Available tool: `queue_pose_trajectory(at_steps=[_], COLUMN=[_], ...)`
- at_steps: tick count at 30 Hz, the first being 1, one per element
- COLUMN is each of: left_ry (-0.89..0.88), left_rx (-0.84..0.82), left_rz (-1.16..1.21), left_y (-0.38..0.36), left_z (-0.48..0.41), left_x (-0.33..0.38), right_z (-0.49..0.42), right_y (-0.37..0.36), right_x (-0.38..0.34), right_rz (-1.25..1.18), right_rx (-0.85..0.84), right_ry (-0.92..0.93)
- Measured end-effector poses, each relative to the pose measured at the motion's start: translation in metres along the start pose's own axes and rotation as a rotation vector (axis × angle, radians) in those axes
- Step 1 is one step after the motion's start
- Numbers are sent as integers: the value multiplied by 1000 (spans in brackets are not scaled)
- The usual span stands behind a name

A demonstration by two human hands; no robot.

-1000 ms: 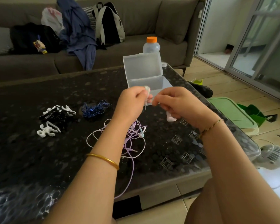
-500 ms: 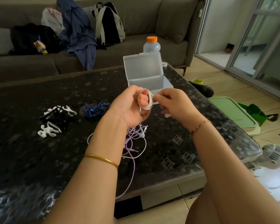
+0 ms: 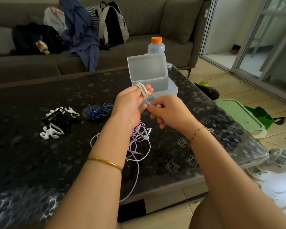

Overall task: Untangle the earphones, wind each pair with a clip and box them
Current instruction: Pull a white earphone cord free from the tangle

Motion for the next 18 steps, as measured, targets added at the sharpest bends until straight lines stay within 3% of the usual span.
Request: queue_pose_trajectory(at_steps=[3,6,10,13,18], left_ry=[-79,-197,-314,-267,-69], left_rx=[71,133,96,29,-59], left_rz=[-152,-371,-621,-652,-528], left_y=[1,2,0,0,14], left_z=[-1,-2,1,3,4], left_x=[-1,1,6,9,9], right_z=[1,3,3,1,-3], right_y=[0,2,5,9,1], right_x=[-3,-11,-20,-19,-20], right_rz=[31,207,295,157,-91], right_rx=[51,148,292,307,143], right_ry=[12,104,259,319,323])
Point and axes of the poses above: each hand's wrist, its own z-axis away from the middle knuckle, its own y-axis out of the back of the hand, x = y × z, the point moved 5 cm from there along -z, towards the middle knuckle, and after that the axes turned 11 degrees about -z, right-handed, at the moved point
